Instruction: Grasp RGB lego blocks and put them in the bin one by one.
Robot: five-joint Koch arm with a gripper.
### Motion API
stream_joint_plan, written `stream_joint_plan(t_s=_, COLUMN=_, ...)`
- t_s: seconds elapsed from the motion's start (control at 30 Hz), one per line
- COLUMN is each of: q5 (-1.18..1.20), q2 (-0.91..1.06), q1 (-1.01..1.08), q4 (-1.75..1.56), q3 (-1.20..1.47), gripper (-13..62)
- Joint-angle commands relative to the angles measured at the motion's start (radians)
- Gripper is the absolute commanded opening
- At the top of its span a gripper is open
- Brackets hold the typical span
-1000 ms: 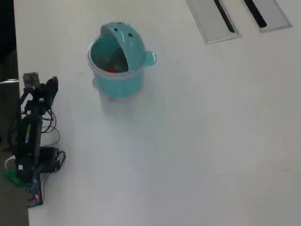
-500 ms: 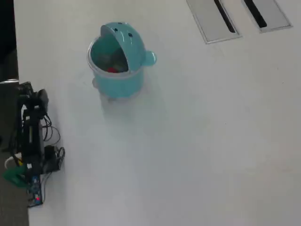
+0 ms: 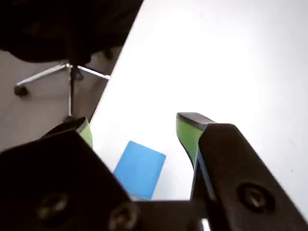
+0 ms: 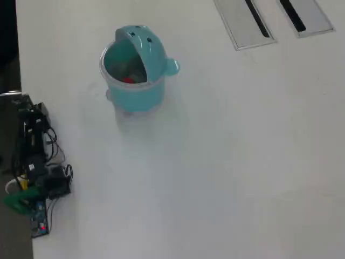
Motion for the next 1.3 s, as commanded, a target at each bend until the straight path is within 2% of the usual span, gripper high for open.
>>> stream_joint_plan(t_s=0.0, q5=0.006, q2=-0.025, q1=-0.006, q4=-0.091, q3=-0.058, gripper=31.4)
stream_joint_plan(t_s=1.27, q5=0.008, q2=-0.225, q1=0.012, q4=-0.106, q3=-0.031, gripper=31.1)
